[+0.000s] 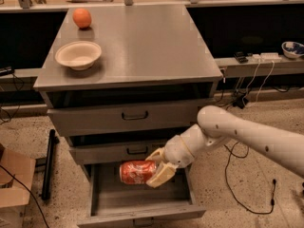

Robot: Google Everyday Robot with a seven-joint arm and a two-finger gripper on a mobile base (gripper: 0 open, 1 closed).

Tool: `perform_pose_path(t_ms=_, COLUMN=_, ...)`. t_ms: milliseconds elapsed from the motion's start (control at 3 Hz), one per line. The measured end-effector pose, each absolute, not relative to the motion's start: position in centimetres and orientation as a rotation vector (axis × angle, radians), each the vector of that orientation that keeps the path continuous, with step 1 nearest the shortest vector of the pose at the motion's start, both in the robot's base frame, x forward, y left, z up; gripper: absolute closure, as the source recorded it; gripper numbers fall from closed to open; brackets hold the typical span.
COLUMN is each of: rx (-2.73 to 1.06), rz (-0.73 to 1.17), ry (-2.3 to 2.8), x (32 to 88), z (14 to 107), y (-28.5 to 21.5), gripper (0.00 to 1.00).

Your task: Place coke can into bottom drawer

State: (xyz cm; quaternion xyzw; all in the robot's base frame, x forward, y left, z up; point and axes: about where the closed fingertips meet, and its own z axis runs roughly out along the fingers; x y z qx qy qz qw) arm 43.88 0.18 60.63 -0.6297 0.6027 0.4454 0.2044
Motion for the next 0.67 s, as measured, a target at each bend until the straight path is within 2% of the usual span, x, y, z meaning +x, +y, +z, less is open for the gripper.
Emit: perform_pose_path(t_ms=667, rx=-1.581, rz=1.257, ry=1.808, x=47.1, z=49.4, y=-2.5, gripper=1.00)
